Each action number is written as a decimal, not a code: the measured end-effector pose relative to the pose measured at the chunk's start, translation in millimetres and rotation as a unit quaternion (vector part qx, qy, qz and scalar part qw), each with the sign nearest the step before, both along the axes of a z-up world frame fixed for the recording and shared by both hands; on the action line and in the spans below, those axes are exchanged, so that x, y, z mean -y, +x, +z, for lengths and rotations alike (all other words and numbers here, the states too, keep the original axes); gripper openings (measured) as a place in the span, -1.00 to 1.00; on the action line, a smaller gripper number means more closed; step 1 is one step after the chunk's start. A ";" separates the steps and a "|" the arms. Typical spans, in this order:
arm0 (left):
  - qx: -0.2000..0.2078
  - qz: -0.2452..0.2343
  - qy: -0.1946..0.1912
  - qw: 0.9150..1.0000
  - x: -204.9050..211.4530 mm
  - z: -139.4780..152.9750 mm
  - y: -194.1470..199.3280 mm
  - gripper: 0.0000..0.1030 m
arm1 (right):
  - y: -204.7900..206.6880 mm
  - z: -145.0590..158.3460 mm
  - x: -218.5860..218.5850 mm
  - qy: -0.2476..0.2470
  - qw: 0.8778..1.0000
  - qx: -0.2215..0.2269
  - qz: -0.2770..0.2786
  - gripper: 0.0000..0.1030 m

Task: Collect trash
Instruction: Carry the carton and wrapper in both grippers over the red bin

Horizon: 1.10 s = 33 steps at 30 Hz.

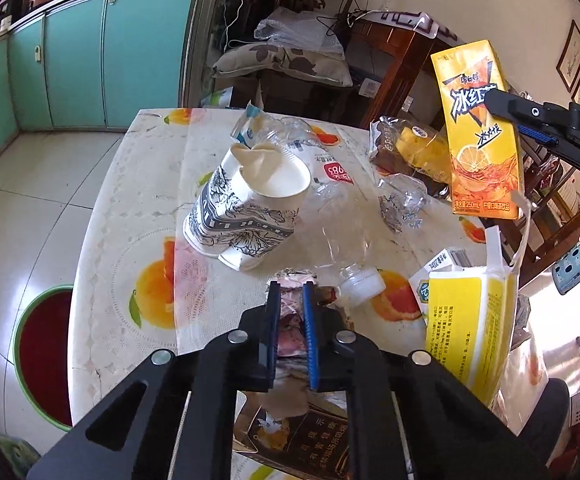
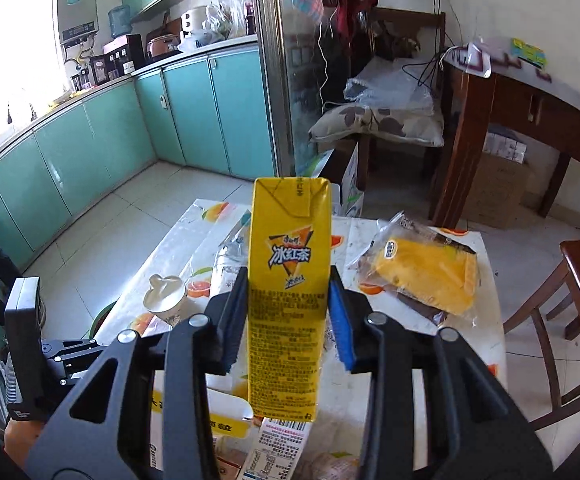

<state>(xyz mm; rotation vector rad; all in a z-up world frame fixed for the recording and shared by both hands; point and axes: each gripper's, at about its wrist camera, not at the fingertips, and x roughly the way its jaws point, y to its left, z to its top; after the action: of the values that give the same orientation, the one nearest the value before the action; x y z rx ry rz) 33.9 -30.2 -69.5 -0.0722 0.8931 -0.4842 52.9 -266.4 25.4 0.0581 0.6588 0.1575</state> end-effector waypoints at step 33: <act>0.105 0.056 0.012 0.993 -56.9 52.6 -20.9 -0.94 | -45.4 13.6 -61.0 0.056 0.994 0.040 0.087 -0.28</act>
<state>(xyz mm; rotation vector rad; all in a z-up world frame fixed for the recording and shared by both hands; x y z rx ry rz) 13.0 26.7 -16.9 -0.0485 0.6838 -0.3695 7.4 -205.4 39.1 0.1017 0.5753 0.3628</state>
